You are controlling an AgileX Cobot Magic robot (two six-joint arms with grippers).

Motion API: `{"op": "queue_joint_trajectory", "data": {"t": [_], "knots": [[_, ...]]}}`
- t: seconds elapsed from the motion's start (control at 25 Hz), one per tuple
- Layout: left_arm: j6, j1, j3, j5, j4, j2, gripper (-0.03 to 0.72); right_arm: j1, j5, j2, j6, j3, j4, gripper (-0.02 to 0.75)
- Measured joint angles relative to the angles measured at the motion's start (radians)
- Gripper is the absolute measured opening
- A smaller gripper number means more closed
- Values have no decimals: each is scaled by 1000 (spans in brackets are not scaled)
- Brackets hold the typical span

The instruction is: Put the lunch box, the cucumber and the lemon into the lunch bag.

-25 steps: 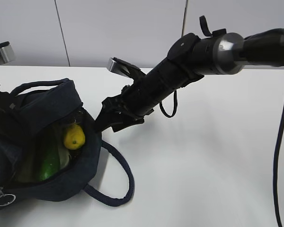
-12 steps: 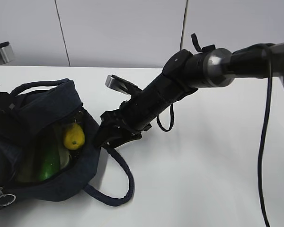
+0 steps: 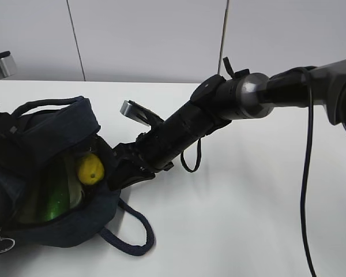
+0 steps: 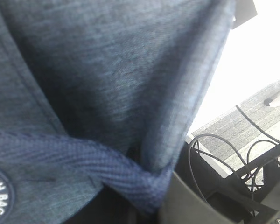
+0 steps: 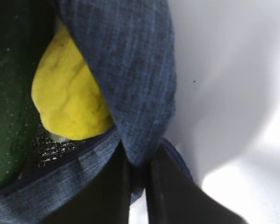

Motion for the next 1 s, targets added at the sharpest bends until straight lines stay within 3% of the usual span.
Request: {"op": "queue_joint_trajectory", "data": {"t": [0.28,0.44,0.76,1.0], "knots": [[4,0,0,2,-42,0,-8,-23,51,-72,4,0,-30,32],[16,-6,0,0,-100,0,-8,-60,90,-140,54,0,-118,32],[19,-125,0,-68,-223,2,-8,-136,167,-267,120,0,-234,32],[22,-182,0,-119,-390,4,-8,-193,220,-332,189,-67,-301,30]]}}
